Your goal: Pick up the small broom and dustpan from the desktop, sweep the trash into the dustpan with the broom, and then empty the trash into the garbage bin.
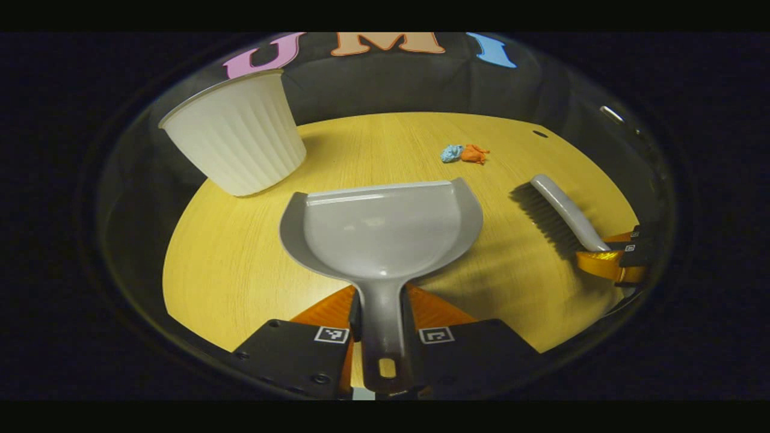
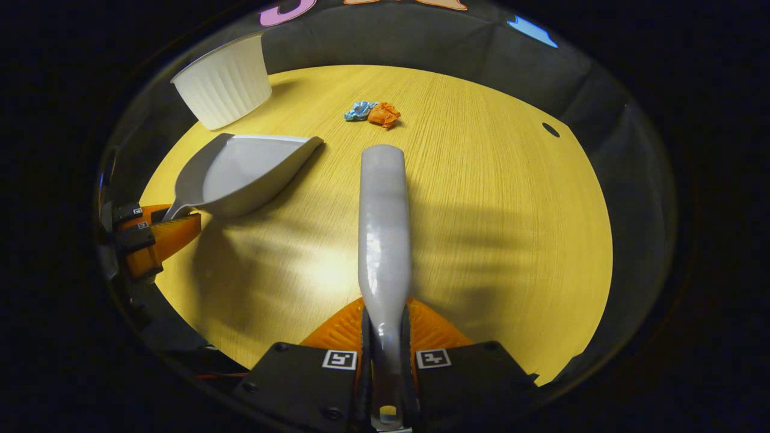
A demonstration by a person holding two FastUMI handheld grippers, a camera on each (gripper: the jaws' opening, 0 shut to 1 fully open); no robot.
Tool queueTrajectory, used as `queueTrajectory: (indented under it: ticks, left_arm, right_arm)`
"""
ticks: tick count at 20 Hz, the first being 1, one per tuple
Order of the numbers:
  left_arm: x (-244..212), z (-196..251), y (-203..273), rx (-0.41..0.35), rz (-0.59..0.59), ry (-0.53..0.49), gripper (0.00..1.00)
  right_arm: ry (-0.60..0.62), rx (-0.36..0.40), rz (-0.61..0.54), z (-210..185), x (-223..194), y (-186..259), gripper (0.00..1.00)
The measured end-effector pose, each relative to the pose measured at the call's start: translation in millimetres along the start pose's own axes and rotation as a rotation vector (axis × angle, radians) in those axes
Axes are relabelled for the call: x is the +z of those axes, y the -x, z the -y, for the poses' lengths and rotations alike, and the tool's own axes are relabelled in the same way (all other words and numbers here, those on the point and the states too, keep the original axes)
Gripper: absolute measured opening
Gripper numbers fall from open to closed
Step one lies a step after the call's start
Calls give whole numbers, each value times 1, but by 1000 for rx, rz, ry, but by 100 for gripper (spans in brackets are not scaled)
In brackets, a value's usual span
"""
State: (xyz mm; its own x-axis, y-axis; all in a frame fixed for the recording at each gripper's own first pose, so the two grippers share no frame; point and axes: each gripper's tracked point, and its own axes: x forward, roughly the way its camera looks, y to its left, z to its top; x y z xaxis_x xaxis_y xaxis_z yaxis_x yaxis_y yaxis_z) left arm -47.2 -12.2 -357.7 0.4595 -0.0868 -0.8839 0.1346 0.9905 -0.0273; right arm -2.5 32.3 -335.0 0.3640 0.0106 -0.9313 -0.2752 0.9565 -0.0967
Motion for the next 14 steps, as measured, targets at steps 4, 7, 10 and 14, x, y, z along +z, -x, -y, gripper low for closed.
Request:
queueTrajectory:
  ticks: [4, 7, 10, 14]
  left_arm:
    - [9, -1, 9, -55, 29, -2, 23]
    - [32, 4, 9, -83, 70, -29, 20]
    - [55, 10, -4, -89, 94, -97, 22]
    - [63, 6, -9, -108, 74, -215, 20]
  right_arm:
    - [-35, 9, 30, 2, 4, 3, 18]
    - [-62, 3, 68, 10, 17, 10, 18]
    - [-76, -20, 103, 27, 37, 16, 18]
    - [-20, -72, 97, 58, 90, -8, 18]
